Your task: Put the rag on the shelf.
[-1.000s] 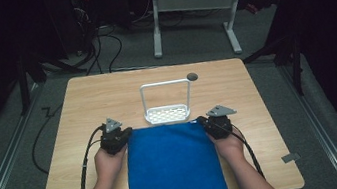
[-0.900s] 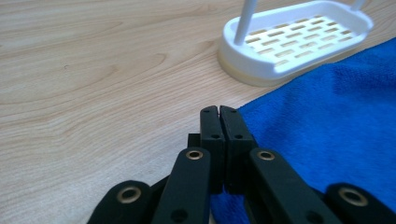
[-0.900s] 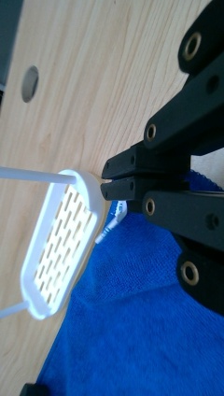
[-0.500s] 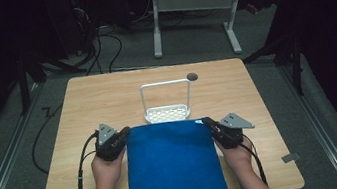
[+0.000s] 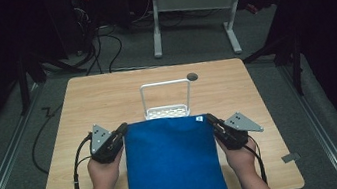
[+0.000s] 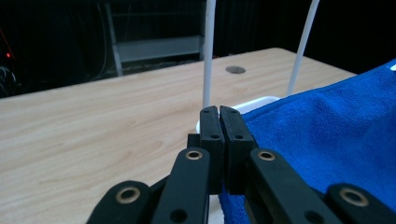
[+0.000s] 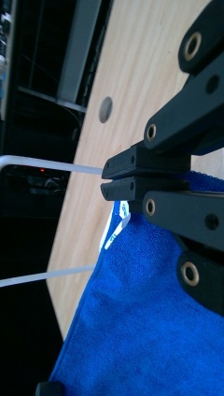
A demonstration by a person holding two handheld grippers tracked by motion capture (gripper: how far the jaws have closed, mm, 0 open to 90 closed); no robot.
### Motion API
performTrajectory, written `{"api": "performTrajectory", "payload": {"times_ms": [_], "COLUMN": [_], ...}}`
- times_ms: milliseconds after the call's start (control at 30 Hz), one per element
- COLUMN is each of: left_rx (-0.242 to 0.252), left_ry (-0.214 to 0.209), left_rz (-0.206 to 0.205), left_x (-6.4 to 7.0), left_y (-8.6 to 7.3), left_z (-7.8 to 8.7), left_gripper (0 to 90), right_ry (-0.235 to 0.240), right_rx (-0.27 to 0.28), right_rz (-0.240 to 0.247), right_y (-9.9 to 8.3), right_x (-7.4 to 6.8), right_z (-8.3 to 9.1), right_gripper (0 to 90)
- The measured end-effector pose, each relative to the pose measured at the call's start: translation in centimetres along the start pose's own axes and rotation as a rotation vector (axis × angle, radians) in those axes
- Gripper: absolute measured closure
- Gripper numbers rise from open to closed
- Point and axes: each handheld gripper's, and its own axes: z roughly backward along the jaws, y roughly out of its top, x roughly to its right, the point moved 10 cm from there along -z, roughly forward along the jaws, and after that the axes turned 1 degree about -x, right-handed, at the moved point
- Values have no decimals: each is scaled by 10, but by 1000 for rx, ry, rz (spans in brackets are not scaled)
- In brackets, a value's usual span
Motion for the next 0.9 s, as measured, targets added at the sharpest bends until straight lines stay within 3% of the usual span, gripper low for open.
{"api": "performTrajectory", "payload": {"times_ms": [333, 467, 667, 900], "left_rx": [117, 172, 259, 290], "left_ry": [-22, -20, -11, 5], "left_rz": [-9, -31, -25, -57], "left_x": [11, 18, 20, 21], "left_y": [33, 54, 84, 107], "left_z": [21, 29, 37, 36], "left_gripper": [889, 889, 889, 890], "right_ry": [-10, -17, -33, -44], "right_rx": [112, 176, 256, 294], "right_rz": [-8, 10, 40, 65], "right_y": [36, 59, 89, 112], "right_x": [1, -1, -6, -6], "right_z": [25, 37, 48, 50], "right_gripper": [886, 886, 886, 886]}}
